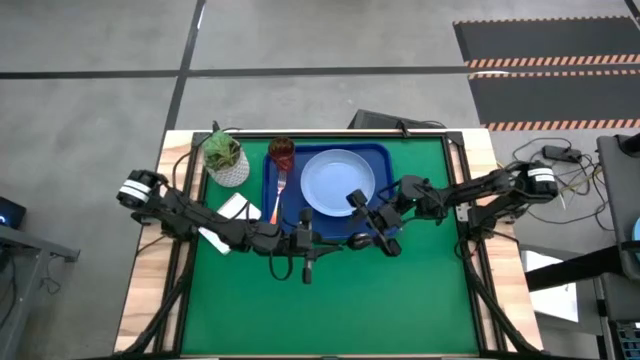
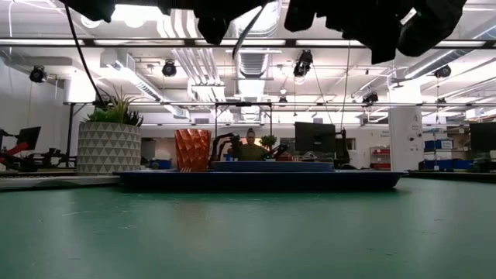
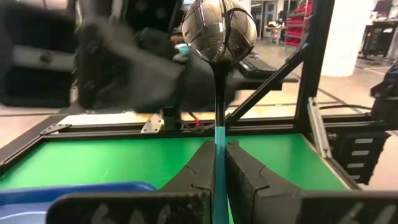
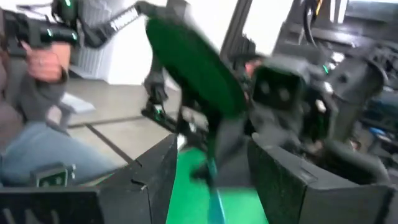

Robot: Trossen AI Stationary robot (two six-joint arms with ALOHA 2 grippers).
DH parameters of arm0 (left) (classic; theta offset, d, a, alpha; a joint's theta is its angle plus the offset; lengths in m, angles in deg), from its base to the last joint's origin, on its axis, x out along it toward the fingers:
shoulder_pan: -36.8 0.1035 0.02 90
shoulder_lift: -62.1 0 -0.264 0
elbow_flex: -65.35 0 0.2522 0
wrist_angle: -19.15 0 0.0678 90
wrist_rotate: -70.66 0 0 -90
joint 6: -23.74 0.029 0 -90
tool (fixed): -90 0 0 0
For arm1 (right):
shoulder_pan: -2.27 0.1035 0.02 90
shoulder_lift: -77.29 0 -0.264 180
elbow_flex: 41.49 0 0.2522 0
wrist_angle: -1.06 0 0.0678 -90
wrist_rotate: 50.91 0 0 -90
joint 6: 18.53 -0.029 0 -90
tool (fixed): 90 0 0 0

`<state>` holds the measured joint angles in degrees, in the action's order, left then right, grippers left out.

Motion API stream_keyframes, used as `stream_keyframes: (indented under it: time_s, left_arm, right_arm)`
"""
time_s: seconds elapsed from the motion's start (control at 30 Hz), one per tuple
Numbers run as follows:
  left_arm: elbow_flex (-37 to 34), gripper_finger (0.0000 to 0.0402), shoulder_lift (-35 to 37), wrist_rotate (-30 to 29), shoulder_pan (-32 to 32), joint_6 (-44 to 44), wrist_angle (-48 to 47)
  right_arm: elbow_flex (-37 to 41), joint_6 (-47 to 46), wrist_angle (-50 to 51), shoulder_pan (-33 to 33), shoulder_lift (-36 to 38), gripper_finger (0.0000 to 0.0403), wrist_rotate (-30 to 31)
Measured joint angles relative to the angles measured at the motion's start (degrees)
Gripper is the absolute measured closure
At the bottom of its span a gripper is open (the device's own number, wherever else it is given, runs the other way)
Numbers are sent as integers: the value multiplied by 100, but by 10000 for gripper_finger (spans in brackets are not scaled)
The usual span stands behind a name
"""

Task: Pick and place plate/cup/fork/spoon on tray
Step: Put the blue spoon on the tray to the right of the orange fork

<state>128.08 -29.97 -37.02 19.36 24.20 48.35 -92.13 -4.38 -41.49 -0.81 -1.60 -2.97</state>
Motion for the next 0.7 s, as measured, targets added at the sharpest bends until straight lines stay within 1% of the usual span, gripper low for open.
stream_keyframes:
  time_s: [0.13,0.23,0.37,0.6,0.63,0.7]
  left_arm:
    - [0,399,-64,133,85,-5,45]
    - [0,399,-66,136,119,-7,41]
    - [2,399,-66,178,145,2,30]
    - [2,399,-66,267,220,13,46]
    - [2,399,-66,267,224,13,48]
    - [2,399,-66,263,224,13,48]
  right_arm:
    - [-111,-288,-268,49,-143,225,-15]
    - [-173,-294,-260,67,-191,242,-95]
    - [-189,-355,-249,69,-201,282,-379]
    - [-187,-446,-219,60,-197,376,-405]
    - [-183,-450,-215,60,-196,385,-412]
    - [-178,-456,-217,60,-196,390,-406]
